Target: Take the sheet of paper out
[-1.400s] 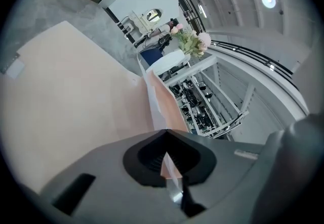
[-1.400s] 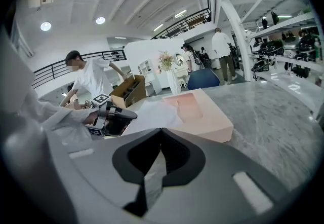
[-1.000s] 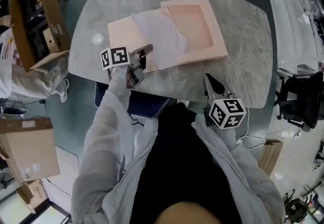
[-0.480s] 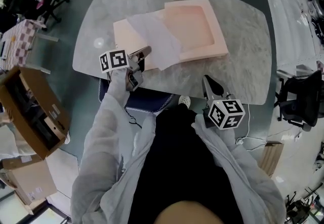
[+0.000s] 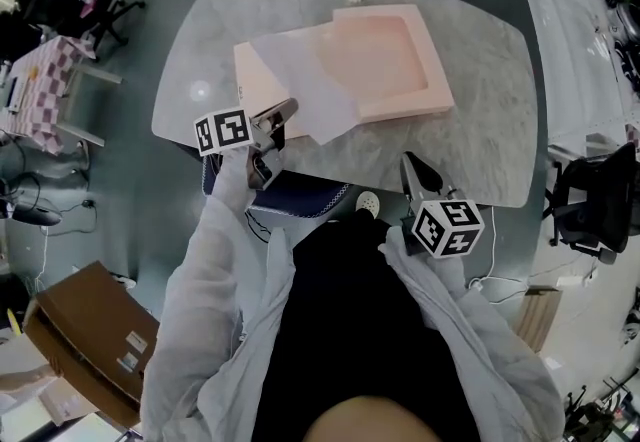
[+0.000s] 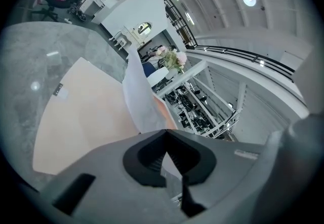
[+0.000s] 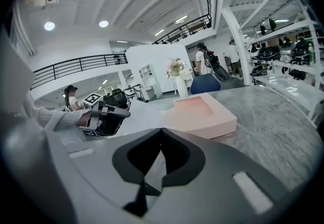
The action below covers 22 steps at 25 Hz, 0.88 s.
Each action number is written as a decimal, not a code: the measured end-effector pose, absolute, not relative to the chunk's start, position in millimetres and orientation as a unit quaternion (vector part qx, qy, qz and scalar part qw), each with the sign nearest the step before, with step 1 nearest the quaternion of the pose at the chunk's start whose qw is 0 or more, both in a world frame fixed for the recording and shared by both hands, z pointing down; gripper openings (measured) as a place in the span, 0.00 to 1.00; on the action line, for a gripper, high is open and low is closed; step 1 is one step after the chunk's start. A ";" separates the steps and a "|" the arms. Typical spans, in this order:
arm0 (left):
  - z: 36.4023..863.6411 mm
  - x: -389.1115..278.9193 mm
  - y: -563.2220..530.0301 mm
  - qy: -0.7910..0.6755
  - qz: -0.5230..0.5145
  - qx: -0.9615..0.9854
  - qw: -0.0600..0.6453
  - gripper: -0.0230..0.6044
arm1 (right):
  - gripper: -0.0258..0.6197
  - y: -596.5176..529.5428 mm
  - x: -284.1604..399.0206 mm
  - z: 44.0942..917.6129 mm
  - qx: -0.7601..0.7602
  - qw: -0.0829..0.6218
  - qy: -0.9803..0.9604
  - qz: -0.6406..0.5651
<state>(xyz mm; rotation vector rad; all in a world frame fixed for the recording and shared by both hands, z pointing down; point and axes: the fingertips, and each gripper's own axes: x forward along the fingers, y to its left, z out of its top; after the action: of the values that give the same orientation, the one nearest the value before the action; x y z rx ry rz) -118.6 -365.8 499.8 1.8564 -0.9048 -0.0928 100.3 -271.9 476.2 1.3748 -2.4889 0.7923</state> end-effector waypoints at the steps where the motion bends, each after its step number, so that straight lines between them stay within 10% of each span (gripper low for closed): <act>1: 498.7 -119.6 -363.9 -0.377 -0.039 0.772 0.510 0.04 | 0.06 -271.0 99.3 475.8 0.463 0.095 -0.840 0.267; 22: 454.6 -146.1 -305.2 -0.402 -0.094 0.786 0.461 0.04 | 0.06 -260.4 69.0 462.1 0.459 0.092 -0.846 0.256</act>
<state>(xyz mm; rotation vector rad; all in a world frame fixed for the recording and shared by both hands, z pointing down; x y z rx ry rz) -146.1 -305.2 454.6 1.9327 -0.9889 -0.2309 69.0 -260.4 462.1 1.3619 -2.5117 0.7603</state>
